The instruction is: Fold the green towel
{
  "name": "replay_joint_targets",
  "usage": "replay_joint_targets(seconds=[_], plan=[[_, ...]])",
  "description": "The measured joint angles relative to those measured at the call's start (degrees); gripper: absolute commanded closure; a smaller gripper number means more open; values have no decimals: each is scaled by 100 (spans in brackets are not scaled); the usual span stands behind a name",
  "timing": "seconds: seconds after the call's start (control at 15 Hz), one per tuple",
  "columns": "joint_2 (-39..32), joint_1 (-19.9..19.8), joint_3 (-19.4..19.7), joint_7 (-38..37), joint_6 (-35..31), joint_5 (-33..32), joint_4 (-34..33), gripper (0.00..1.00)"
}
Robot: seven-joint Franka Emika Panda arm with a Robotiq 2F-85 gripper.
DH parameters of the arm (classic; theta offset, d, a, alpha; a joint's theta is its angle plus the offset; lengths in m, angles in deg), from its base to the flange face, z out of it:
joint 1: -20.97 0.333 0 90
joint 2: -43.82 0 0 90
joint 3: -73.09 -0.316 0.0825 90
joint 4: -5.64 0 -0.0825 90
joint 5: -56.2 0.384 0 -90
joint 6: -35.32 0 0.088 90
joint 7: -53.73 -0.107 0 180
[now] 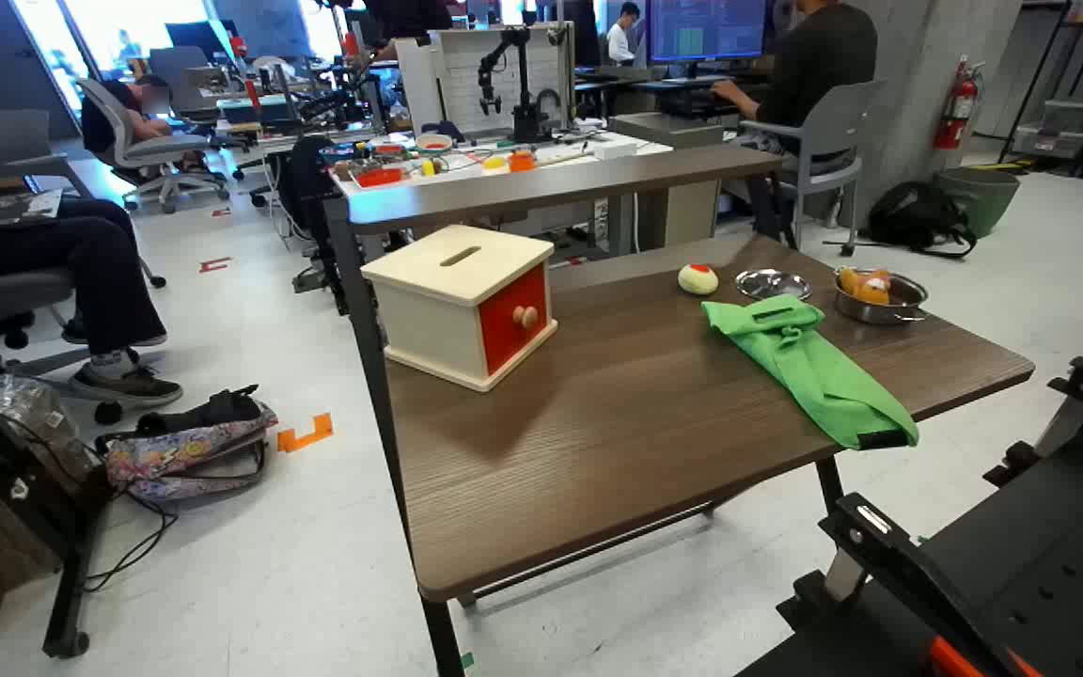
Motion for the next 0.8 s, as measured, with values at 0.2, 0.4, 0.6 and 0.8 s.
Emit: replay_joint_targets(seconds=[0.2, 0.4, 0.6, 0.8], plan=[[-8, 0, 0, 0, 0, 0, 3, 0], [-186, -1, 19, 4, -49, 0, 4, 0], [-688, -6, 69, 12, -225, 0, -30, 0], [-1400, -22, 236, 53, -570, 5, -116, 0]])
